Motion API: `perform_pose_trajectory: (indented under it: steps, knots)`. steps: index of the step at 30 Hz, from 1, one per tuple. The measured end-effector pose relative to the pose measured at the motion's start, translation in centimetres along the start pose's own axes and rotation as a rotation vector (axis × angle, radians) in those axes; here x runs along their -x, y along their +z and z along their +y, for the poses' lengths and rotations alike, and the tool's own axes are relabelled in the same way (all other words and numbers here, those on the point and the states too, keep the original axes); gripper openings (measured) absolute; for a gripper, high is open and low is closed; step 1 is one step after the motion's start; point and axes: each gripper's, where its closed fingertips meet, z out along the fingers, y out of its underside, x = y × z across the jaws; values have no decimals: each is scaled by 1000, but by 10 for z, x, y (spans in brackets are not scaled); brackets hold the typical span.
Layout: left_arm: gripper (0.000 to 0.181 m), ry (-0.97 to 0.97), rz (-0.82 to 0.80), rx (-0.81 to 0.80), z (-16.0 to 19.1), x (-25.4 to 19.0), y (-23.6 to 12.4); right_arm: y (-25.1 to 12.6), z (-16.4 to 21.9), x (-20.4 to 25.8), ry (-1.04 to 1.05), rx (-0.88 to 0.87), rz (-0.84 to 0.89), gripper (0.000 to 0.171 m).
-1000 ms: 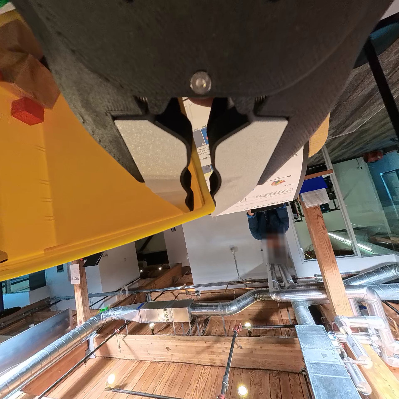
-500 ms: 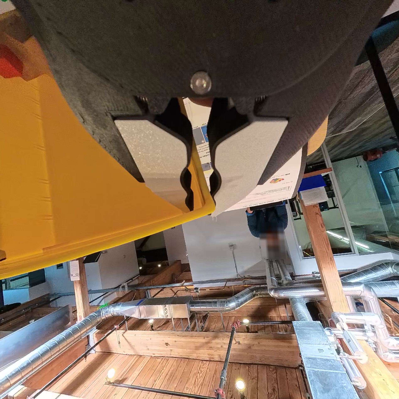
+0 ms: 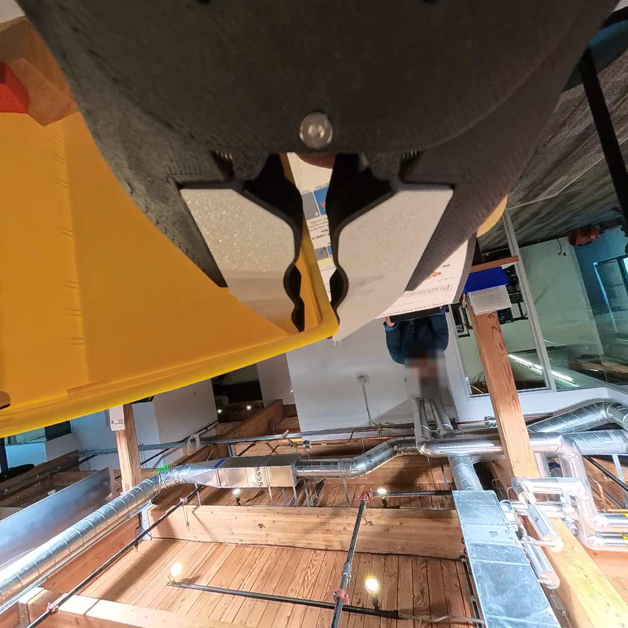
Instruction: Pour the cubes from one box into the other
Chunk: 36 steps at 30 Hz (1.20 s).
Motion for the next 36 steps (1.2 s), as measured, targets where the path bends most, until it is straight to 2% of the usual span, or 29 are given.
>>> perform_pose_trajectory:
  steps: [29, 36]
  knots:
    - [12, -2, 3, -25, -18, 6, -4, -12, -20, -3, -17, -16, 8, 7]
    - [11, 85, 10, 34, -27, 15, -2, -10, -30, -2, -13, 19, -34, 7]
